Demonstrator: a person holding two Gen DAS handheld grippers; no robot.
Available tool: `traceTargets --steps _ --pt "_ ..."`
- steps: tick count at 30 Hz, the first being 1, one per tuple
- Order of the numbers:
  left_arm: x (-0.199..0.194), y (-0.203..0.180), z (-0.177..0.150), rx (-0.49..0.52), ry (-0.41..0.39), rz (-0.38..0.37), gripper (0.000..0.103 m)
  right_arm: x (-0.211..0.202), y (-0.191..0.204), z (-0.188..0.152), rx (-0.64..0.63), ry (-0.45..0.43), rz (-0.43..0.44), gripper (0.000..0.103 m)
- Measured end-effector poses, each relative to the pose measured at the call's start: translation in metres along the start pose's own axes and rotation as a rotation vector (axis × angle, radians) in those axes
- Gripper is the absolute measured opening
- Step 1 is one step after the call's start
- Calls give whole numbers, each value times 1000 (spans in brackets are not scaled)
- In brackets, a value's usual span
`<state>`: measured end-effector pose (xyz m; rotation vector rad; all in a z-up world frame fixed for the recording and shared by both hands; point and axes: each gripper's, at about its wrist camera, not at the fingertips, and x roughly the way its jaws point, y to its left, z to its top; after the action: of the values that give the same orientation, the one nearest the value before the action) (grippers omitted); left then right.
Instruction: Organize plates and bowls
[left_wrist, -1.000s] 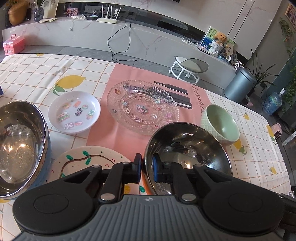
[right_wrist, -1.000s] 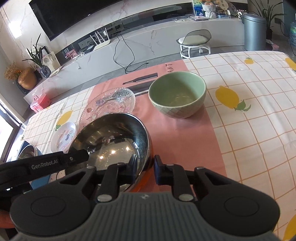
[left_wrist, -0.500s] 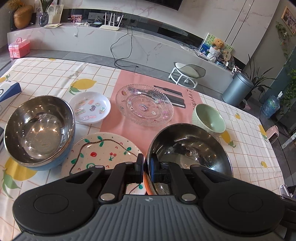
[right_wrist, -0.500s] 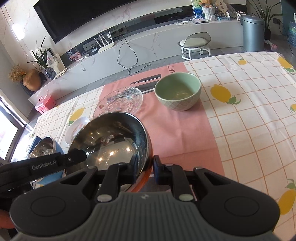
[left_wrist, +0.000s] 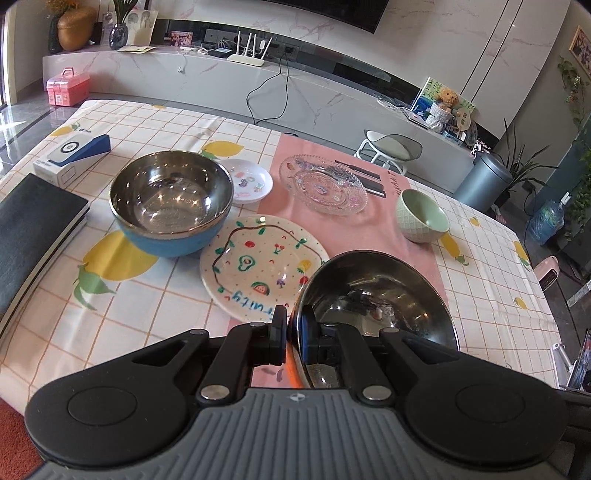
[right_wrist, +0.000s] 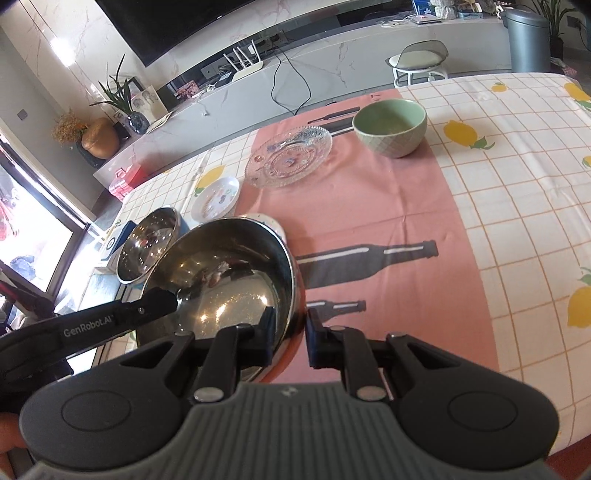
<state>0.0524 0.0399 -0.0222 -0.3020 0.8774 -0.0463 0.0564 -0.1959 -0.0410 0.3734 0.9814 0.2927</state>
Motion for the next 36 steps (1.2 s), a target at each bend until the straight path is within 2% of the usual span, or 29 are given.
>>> traceTargets --steps 12,19,36 --pt "-10 35 -44 -59 66 23 7 6 11 -36 -34 81 22 15" --pt "-6 46 -46 -84 72 36 7 20 18 -39 -41 114 25 15" --pt "6 60 -38 -99 53 68 7 42 32 -33 -61 115 21 15"
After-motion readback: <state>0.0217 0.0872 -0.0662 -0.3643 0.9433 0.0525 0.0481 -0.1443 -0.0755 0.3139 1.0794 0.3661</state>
